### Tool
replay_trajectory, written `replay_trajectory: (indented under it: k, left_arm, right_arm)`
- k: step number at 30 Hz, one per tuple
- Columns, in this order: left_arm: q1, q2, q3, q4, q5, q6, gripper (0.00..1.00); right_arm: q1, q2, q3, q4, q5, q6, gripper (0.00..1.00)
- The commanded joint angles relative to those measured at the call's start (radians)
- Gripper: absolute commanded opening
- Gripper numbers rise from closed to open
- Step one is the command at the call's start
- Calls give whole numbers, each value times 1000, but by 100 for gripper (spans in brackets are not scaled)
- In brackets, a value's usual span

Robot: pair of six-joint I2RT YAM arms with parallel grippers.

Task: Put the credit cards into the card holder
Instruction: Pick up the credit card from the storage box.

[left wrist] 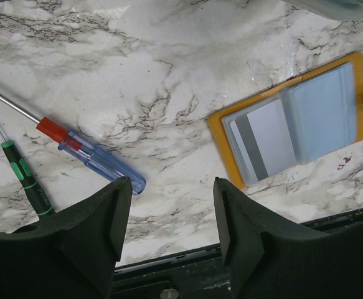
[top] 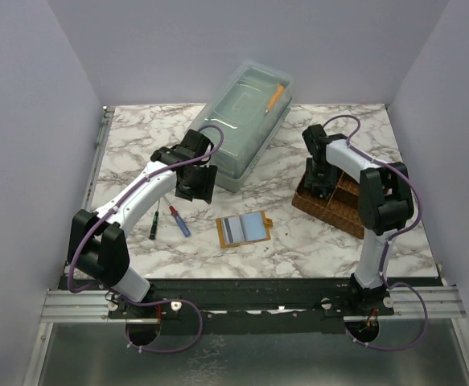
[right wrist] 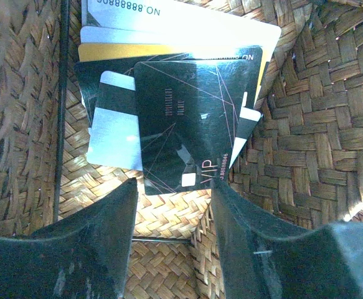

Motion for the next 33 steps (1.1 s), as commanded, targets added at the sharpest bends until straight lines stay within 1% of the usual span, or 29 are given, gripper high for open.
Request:
replay_trajectory:
  k: [1, 3, 5, 8, 11, 16, 23, 33]
  left_arm:
    - [6, -36, -10, 9, 1, 10, 61]
    - [6, -34, -8, 9, 1, 12, 61]
    - [6, -34, -7, 9, 2, 12, 61]
    - [6, -33, -6, 8, 3, 12, 61]
    - [6, -32, -5, 9, 4, 11, 61]
    - [6, -31, -5, 12, 6, 7, 61]
    - [6, -33, -7, 11, 6, 8, 61]
    - [5, -38, -8, 12, 6, 7, 61]
  right_arm:
    - [3, 20, -67, 49, -36, -12, 57]
    - [3, 26, -73, 46, -25, -3, 57]
    - [3, 38, -66, 20, 41, 15, 57]
    - [3, 32, -60, 0, 112, 25, 54]
    - [3, 14, -47, -7, 143, 23, 52]
    - [3, -2, -14, -42, 161, 31, 43]
    - [3, -32, 25, -75, 195, 51, 37]
    - [2, -50, 5, -109, 232, 87, 36]
